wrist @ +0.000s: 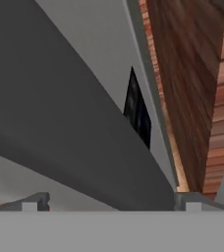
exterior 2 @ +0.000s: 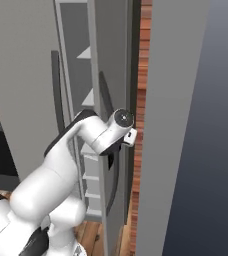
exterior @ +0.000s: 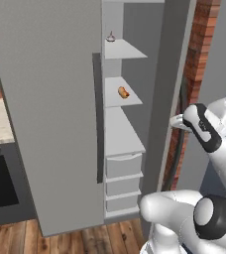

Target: Store the hot dog in the freezer for long-term storage. Close the freezer door after placing the cooked food.

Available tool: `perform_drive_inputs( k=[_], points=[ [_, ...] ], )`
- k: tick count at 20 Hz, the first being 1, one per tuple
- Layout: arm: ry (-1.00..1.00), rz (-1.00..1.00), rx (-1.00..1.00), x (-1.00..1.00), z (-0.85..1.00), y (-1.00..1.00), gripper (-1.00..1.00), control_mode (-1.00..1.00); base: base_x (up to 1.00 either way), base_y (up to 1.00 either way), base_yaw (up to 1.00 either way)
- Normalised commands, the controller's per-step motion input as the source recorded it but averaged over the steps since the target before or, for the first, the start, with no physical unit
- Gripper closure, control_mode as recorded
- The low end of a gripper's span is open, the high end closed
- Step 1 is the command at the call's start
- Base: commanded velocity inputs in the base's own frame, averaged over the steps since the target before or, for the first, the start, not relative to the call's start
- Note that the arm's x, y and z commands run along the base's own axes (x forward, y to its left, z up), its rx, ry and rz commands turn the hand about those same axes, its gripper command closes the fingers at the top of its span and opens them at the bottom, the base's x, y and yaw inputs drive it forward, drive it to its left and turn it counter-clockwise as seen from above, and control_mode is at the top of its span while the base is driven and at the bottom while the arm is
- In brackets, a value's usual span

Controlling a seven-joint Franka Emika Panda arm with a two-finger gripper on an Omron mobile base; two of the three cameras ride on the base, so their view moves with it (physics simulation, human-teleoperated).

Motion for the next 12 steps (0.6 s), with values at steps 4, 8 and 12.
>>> perform_drive_inputs(
  k=[4, 8, 12],
  points=[
    [0.0, -0.13, 0.0, 0.33, 0.0, 0.54, -1.0, -1.0, 0.0, 0.0, 0.0],
    [0.01, -0.15, -0.01, 0.42, 0.0, 0.53, -1.0, -1.0, 0.0, 0.0, 0.0],
    [0.0, -0.18, -0.03, 0.49, 0.0, 0.54, -1.0, -1.0, 0.0, 0.0, 0.0]
  ],
)
